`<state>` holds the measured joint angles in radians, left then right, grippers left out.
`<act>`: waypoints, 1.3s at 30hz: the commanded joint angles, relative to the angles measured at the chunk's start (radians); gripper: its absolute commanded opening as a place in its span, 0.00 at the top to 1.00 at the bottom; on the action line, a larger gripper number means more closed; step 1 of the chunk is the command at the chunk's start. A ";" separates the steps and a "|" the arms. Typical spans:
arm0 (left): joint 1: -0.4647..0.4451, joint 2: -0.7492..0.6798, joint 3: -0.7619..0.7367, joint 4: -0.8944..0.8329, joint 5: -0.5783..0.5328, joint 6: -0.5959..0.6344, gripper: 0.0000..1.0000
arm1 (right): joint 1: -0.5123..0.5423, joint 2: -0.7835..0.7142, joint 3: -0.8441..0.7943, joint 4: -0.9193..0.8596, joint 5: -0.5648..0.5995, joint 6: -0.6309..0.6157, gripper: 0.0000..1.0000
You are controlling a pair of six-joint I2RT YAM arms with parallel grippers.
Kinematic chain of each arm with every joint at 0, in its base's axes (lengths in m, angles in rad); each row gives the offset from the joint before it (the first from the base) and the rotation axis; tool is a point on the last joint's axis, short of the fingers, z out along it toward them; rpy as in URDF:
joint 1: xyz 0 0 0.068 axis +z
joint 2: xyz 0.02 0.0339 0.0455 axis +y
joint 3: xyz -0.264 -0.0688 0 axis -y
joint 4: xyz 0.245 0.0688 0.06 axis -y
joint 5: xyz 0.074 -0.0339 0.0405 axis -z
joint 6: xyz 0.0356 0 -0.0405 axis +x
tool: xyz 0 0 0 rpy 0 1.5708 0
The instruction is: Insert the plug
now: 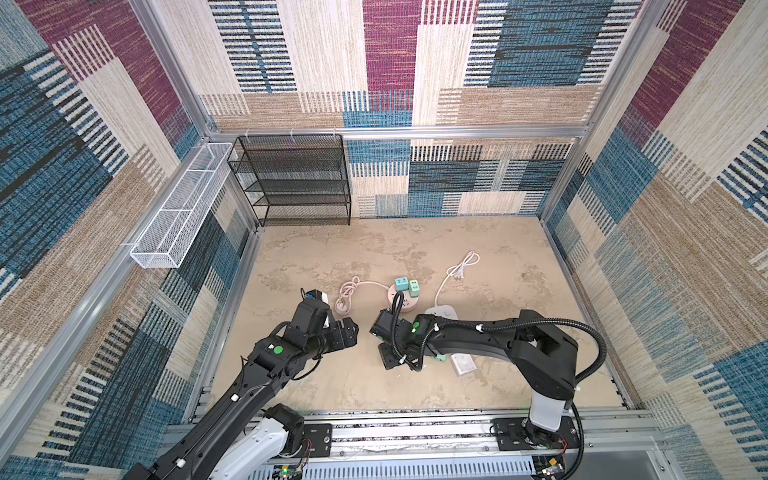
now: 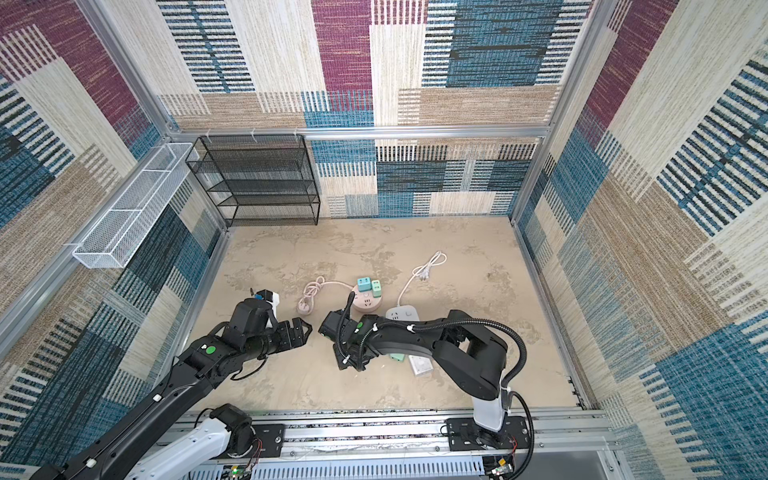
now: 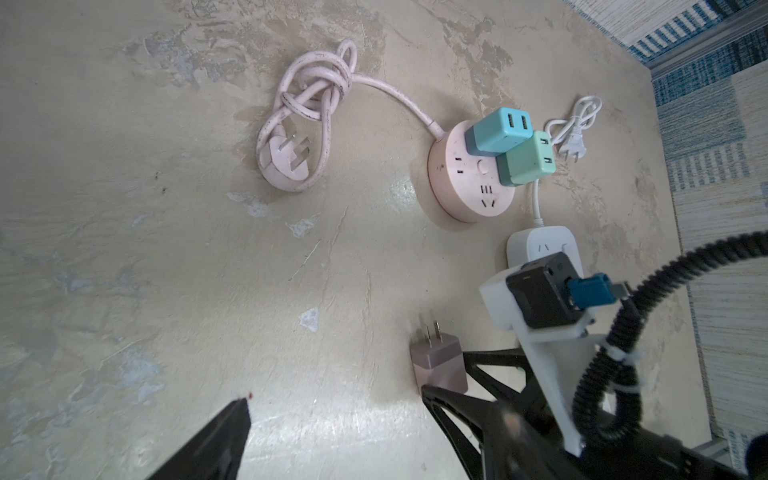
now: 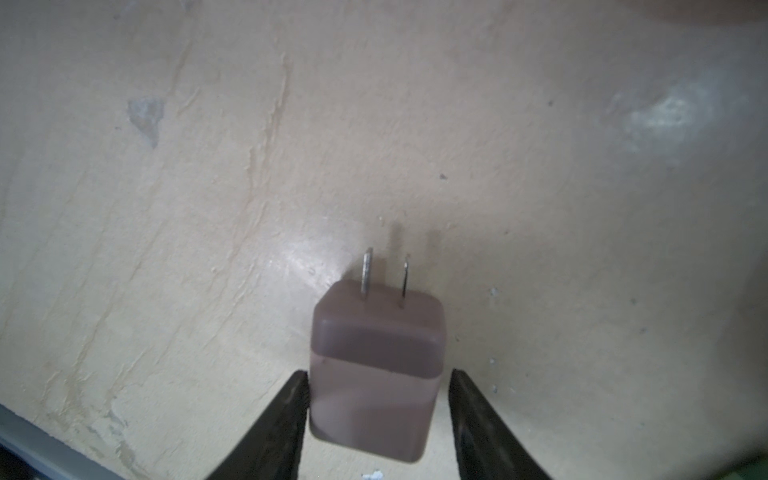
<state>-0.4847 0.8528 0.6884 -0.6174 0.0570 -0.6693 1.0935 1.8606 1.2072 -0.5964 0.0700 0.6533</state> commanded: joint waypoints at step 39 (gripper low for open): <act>0.028 0.180 0.027 0.119 0.373 0.042 0.19 | 0.001 -0.260 -0.112 0.135 -0.113 -0.300 0.92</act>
<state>-0.4583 1.0107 0.7193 -0.5636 0.3038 -0.6399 1.0935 1.6299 1.1015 -0.5381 0.0120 0.3973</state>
